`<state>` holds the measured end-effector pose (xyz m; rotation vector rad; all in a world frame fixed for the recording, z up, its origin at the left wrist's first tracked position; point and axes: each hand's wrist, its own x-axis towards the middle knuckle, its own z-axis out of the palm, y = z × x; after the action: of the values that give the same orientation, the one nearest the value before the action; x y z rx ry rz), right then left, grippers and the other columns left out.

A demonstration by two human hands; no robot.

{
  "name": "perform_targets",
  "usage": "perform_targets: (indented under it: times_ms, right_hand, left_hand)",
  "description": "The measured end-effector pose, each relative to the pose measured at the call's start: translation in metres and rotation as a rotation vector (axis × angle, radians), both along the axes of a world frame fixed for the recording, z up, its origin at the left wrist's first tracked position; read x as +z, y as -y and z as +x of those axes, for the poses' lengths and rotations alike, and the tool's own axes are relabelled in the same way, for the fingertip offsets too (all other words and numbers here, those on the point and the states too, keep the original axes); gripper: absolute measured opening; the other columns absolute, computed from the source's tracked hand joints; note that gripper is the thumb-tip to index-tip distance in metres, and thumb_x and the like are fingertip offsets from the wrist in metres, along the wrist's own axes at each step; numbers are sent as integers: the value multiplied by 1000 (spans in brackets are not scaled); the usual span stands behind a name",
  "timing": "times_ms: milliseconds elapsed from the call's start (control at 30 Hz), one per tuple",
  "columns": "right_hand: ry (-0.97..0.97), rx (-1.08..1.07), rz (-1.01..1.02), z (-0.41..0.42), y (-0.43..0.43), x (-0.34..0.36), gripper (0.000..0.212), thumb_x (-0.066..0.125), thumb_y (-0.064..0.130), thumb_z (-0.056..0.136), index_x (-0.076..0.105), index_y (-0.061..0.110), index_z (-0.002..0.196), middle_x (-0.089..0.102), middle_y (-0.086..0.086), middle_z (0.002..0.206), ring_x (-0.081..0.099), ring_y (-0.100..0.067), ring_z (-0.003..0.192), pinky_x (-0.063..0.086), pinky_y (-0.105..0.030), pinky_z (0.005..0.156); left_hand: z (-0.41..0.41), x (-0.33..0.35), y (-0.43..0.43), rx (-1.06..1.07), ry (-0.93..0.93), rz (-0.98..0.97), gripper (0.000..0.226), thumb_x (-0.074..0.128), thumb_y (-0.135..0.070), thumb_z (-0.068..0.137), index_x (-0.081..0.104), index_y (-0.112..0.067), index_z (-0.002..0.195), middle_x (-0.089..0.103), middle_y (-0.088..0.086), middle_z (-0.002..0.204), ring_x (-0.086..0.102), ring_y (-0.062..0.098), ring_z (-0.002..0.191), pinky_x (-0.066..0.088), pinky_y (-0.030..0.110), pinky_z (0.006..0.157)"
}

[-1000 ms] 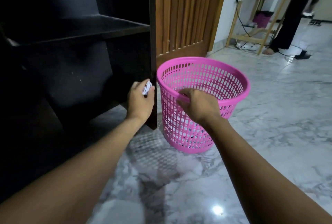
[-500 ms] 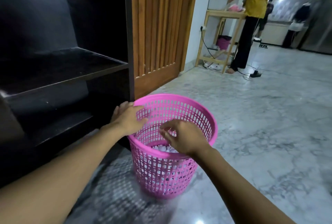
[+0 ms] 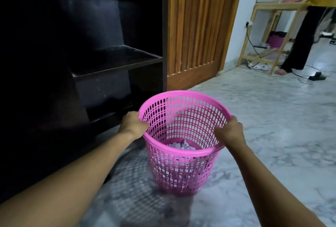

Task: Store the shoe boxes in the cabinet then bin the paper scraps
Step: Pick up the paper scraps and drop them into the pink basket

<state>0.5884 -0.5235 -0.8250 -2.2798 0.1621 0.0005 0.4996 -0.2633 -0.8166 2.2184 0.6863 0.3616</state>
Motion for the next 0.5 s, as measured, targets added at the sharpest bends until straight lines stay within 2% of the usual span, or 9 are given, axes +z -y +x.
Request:
perform_targets:
  times_ms: [67, 167, 300, 500]
  right_hand:
    - [34, 47, 18, -7, -8, -2, 58, 64, 17, 84, 45, -1, 135, 53, -27, 130, 58, -41, 113, 48, -45, 96]
    - [73, 125, 77, -18, -25, -1, 53, 67, 22, 85, 52, -1, 131, 60, -25, 126, 61, -39, 111, 48, -42, 93]
    - [92, 205, 161, -27, -51, -2, 48, 67, 18, 90, 52, -1, 132, 64, -21, 125, 62, -36, 111, 47, -37, 91]
    - [70, 348, 357, -26, -78, -8, 46, 66, 13, 89, 50, 10, 132, 66, -8, 114, 64, -25, 97, 57, -42, 85]
  left_hand:
    - [-24, -2, -2, 82, 26, 18, 24, 65, -2, 80, 73, -8, 102, 73, 10, 88, 66, 19, 70, 48, 24, 55]
    - [-58, -7, -12, 204, 64, 57, 26, 65, -6, 80, 73, -8, 104, 73, 10, 84, 67, 21, 70, 51, 26, 62]
    - [-92, -17, -19, 316, 119, 119, 31, 60, -13, 84, 70, -7, 113, 74, 12, 94, 70, 24, 82, 55, 29, 77]
    - [-103, -21, -17, 394, 154, 147, 32, 54, -9, 91, 64, 0, 121, 71, 18, 98, 61, 17, 69, 47, 17, 62]
